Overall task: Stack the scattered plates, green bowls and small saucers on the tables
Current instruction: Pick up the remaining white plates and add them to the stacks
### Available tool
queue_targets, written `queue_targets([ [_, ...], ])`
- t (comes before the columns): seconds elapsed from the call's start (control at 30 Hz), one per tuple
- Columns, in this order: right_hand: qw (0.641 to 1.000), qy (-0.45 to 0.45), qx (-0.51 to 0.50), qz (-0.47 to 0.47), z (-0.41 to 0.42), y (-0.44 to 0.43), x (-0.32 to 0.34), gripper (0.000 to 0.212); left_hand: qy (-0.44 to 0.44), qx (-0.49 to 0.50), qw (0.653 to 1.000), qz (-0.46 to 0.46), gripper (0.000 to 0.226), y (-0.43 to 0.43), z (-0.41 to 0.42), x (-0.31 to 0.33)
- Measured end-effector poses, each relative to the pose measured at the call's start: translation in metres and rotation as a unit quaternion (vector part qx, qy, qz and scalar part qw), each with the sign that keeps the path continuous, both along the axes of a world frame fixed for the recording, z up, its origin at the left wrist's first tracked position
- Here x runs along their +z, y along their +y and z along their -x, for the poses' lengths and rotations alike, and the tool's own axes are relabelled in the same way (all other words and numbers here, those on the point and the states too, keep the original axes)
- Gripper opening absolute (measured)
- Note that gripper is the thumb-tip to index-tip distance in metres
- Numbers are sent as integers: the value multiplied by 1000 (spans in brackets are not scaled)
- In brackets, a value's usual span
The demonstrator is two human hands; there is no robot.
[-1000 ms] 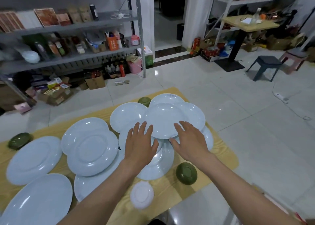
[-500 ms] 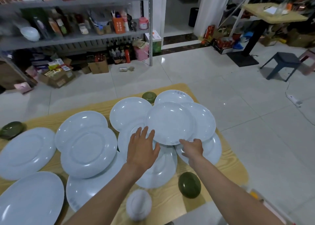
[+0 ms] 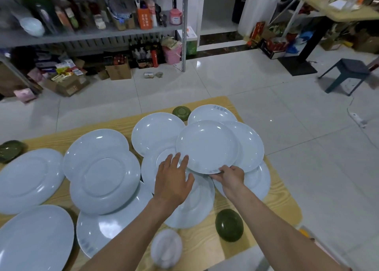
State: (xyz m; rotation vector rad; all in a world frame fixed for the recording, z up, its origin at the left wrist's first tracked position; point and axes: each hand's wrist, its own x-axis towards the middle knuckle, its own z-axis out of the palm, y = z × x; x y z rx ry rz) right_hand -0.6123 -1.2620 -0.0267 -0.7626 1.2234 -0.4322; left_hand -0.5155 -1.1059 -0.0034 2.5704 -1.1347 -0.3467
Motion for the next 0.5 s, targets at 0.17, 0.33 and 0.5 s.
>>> queue_targets([
  [0.17,998,-37,-39,22,15,-11,17,20,-6,-11,1000,-3,60,-7,6,3],
  [0.33,992,-75,-81,62,37,-44,44,34,-13,-27,999,-31,60,-23,24,9],
  [0.5,988,-101,-80,90,66,-69,66,28,-30,-40,998,-36,60,-49,49,11],
])
